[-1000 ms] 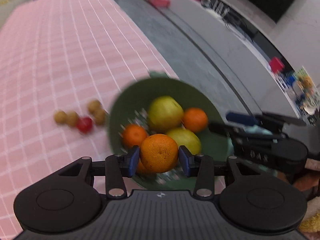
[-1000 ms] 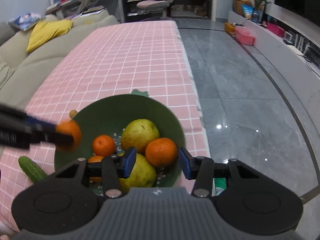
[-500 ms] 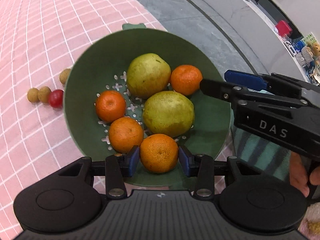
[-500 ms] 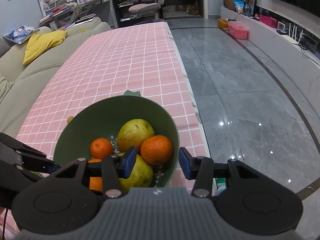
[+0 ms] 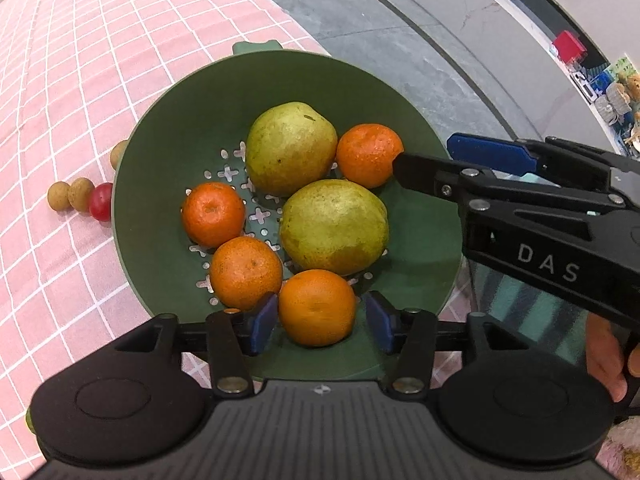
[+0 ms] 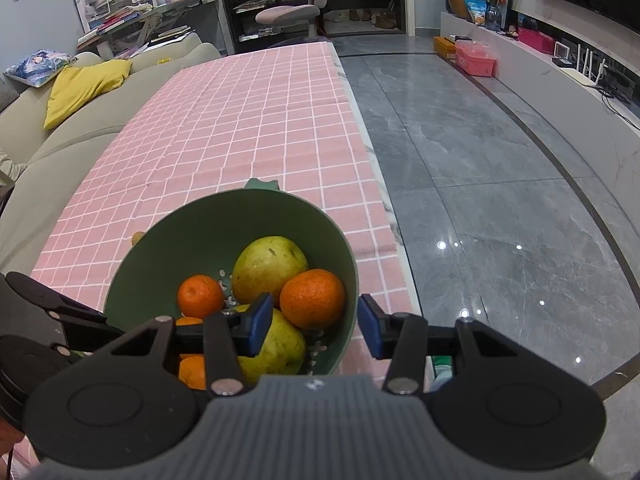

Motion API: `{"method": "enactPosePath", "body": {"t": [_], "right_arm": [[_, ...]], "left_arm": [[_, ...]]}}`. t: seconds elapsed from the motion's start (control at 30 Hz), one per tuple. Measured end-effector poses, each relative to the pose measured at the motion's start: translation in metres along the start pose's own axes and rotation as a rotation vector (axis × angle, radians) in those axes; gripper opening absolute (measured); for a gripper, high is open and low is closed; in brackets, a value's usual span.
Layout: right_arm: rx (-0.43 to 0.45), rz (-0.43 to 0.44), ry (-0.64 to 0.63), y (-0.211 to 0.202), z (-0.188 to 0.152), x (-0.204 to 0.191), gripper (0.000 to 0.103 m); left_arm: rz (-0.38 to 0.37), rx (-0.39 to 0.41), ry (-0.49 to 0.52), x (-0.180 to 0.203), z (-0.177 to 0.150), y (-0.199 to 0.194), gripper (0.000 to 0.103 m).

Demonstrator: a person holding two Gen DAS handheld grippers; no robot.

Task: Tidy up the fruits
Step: 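Lower the orange into the colander and open the left gripper, then move the left tool to the green cucumber and close the gripper on it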

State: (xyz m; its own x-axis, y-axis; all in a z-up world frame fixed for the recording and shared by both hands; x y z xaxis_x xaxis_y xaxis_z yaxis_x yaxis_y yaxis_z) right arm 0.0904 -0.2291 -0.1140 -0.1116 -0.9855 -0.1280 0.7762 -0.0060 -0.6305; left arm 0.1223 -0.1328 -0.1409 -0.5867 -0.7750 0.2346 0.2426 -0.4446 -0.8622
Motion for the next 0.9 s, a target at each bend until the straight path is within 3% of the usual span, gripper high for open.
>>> {"method": "enactPosePath", "body": {"t": [0.23,0.3,0.5,0.9], "right_arm": [[0.028,0.005,-0.022,-0.006,0.001,-0.004,0.046],[0.044,0.002,-0.031,-0.01,0.002,-0.005,0.052],[0.09,-0.008,-0.032,-0.023,0.008,-0.011,0.054],[0.072,0.185,-0.095,-0.043,0.005,-0.061,0.058]], "left_arm": [[0.006,0.079,0.006,0.002,-0.001,-0.019,0.07],[0.012,0.119,-0.001,0.001,-0.001,-0.029,0.07],[0.081,0.226,-0.045,-0.014,-0.009,-0.061,0.07],[0.255,0.401,-0.178,-0.046,-0.045,-0.131,0.07]]}}
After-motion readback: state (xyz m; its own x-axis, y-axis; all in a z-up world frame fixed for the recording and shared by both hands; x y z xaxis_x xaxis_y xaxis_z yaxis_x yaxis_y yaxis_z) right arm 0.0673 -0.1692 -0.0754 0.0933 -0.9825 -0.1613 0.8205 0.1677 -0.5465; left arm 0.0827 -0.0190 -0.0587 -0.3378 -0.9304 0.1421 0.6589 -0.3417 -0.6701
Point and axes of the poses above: each gripper's, at about its wrist camera, not at the fingertips, and y roughly the way its jaws point, x to its right, z to its top, the point moved 2 cm from there along y, roughly the way its jaws point, and after that the axes turned 11 degrees about x, right-handed, at the moved point
